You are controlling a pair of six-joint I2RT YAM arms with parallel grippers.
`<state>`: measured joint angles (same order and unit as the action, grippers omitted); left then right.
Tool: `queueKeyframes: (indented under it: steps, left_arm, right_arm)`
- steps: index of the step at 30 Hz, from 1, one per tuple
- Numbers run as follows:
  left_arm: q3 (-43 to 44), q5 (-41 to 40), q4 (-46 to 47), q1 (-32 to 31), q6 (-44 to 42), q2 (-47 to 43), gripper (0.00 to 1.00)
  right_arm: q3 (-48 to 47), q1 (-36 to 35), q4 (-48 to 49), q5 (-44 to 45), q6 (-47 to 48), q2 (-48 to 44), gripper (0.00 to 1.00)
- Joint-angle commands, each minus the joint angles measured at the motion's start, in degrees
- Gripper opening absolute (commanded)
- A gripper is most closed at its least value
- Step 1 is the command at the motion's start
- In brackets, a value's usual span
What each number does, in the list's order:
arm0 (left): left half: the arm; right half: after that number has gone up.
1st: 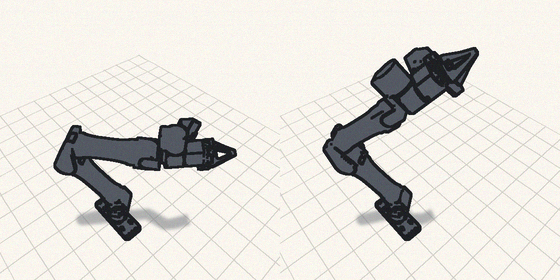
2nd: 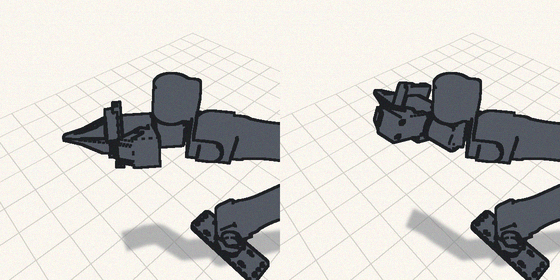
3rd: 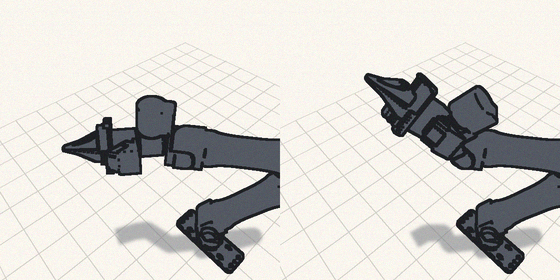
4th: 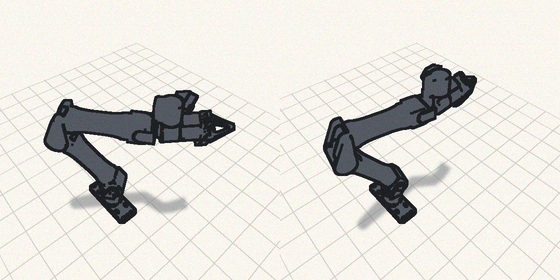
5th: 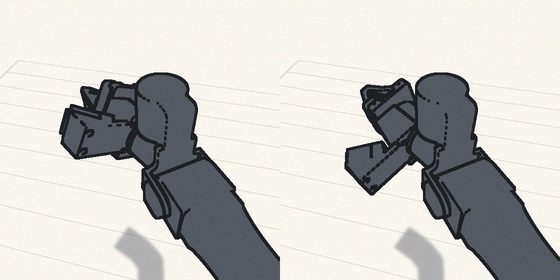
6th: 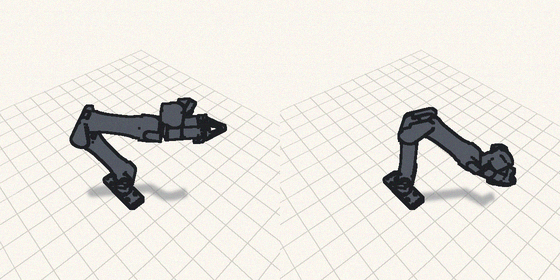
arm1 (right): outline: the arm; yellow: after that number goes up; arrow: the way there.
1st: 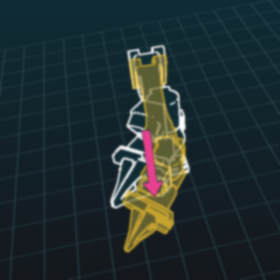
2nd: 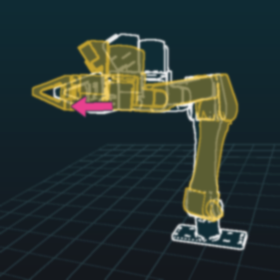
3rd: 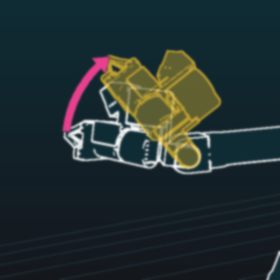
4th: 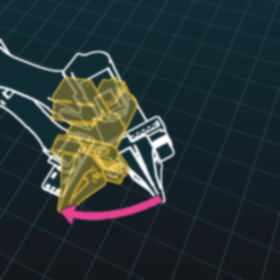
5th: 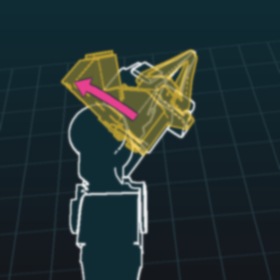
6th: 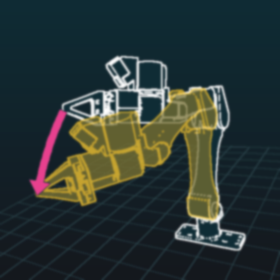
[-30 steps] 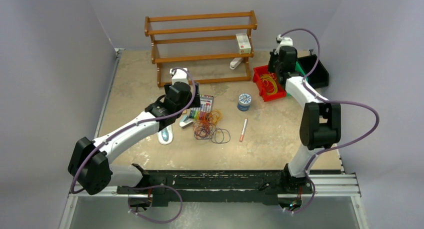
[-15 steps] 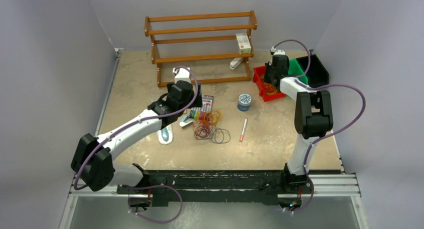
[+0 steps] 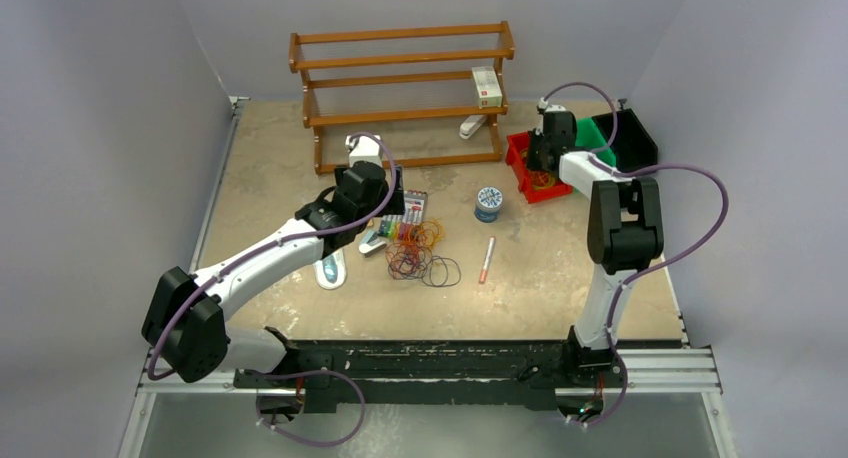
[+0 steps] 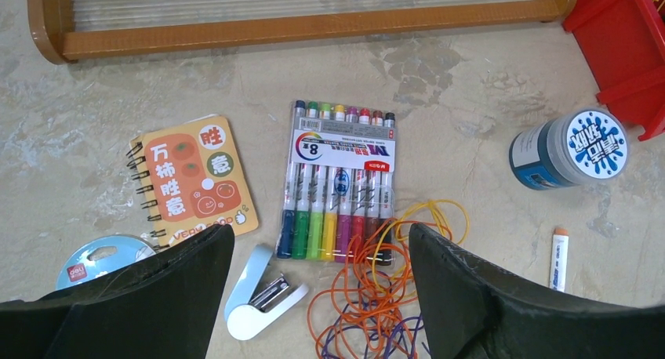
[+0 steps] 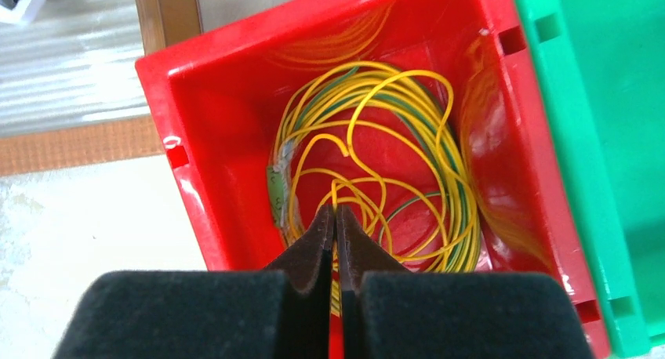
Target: Untangle the cables
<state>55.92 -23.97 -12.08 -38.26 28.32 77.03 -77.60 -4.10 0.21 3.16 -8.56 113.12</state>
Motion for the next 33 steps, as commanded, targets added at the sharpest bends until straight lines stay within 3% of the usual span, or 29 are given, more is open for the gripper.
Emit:
queueKeyframes:
  steps: [1,6,19,33]
  left_arm:
    - [1.7,0.8,1.3,0.3,-0.3,-0.2,0.81]
    - [1.7,1.1,1.4,0.3,-0.3,-0.2,0.81]
    - [1.2,1.5,1.4,0.3,0.1,-0.4,0.81]
    - [1.2,2.0,1.8,0.4,0.3,-0.2,0.8]
  right_arm:
    - [0.9,0.2,-2.2,-3.1,0.5,-1.2,0.04]
    - [2.5,0.2,-2.1,-3.8,0.6,-2.2,0.16]
    - [6.2,0.0,-3.5,-7.1,2.0,-4.9,0.35]
    - [13.9,-2.5,-5.7,-8.6,1.4,-8.1,0.41]
